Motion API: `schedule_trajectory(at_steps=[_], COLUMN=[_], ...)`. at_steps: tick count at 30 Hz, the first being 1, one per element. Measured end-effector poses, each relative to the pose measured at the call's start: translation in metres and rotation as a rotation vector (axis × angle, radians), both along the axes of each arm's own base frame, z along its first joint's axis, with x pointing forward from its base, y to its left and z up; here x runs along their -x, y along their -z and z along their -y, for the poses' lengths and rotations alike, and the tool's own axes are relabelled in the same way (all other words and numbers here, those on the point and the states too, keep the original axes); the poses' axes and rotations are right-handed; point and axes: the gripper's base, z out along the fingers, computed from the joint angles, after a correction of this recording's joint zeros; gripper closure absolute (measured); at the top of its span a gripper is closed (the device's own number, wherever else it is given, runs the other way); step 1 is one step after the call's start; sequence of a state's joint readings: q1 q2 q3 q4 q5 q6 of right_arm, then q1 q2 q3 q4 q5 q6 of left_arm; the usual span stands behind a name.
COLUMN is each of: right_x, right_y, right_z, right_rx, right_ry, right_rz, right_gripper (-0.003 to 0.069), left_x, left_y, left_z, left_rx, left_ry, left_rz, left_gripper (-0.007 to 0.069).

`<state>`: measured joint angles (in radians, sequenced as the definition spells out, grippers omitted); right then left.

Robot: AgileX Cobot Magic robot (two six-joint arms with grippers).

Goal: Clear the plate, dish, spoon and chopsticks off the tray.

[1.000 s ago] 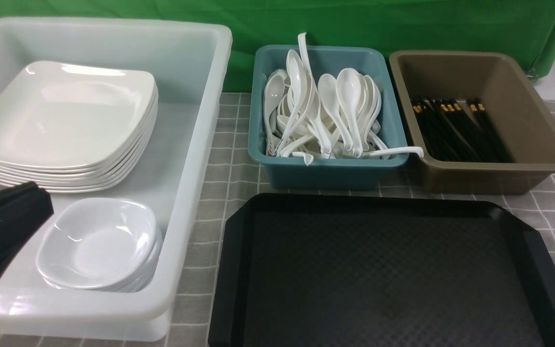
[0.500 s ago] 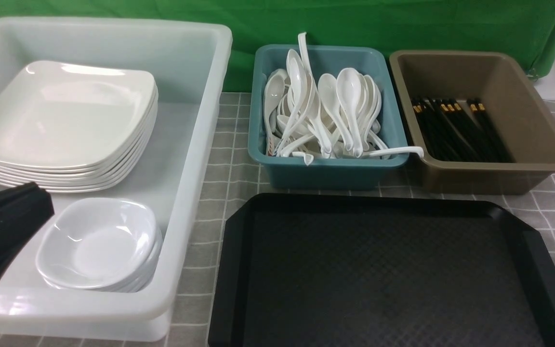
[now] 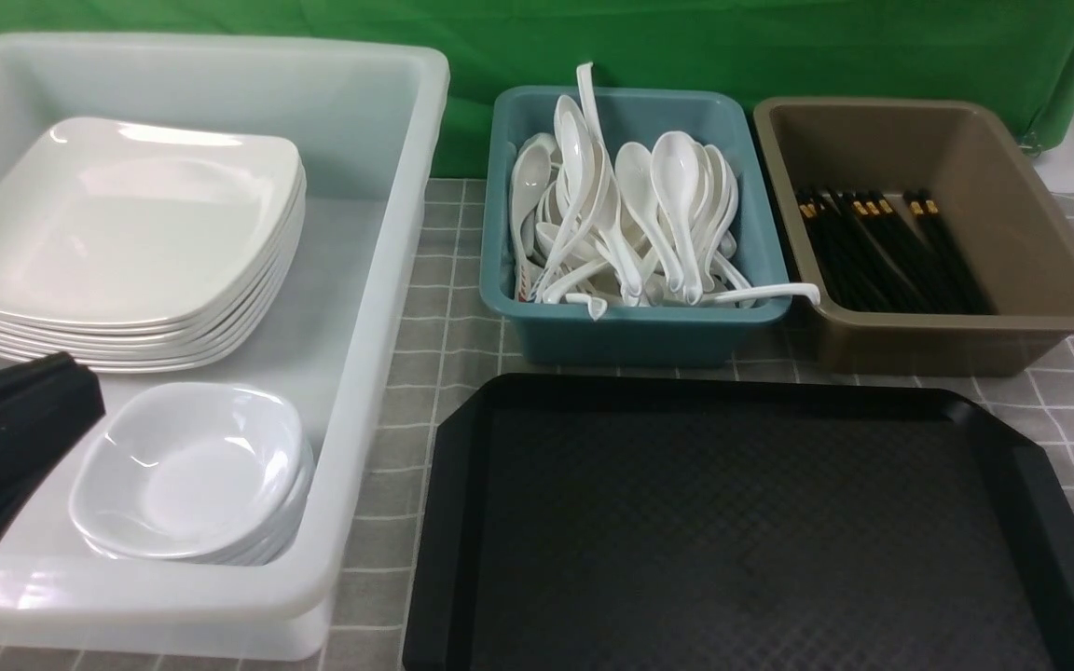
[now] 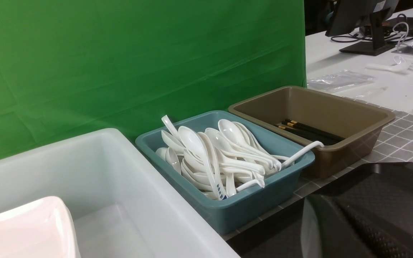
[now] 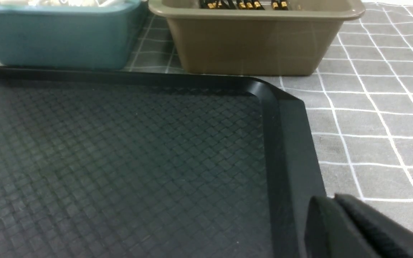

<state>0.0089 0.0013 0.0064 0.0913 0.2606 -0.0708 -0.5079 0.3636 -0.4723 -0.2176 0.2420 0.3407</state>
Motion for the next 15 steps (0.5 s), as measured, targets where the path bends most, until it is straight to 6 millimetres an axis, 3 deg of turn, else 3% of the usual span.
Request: schedule_trajectory(at_steps=[15], right_x=[0.0], right_y=[0.0001], right_z=[0.0], right_rx=[0.0], right_ry=[0.0], right_rz=[-0.001], right_gripper=[0.0565], left_x=[0.0025], left_y=[-0.0028], left_z=[-0.0059], left_rx=[0.005], left_ry=[-0.049], left_rz=[0.054], left_gripper=[0.0613])
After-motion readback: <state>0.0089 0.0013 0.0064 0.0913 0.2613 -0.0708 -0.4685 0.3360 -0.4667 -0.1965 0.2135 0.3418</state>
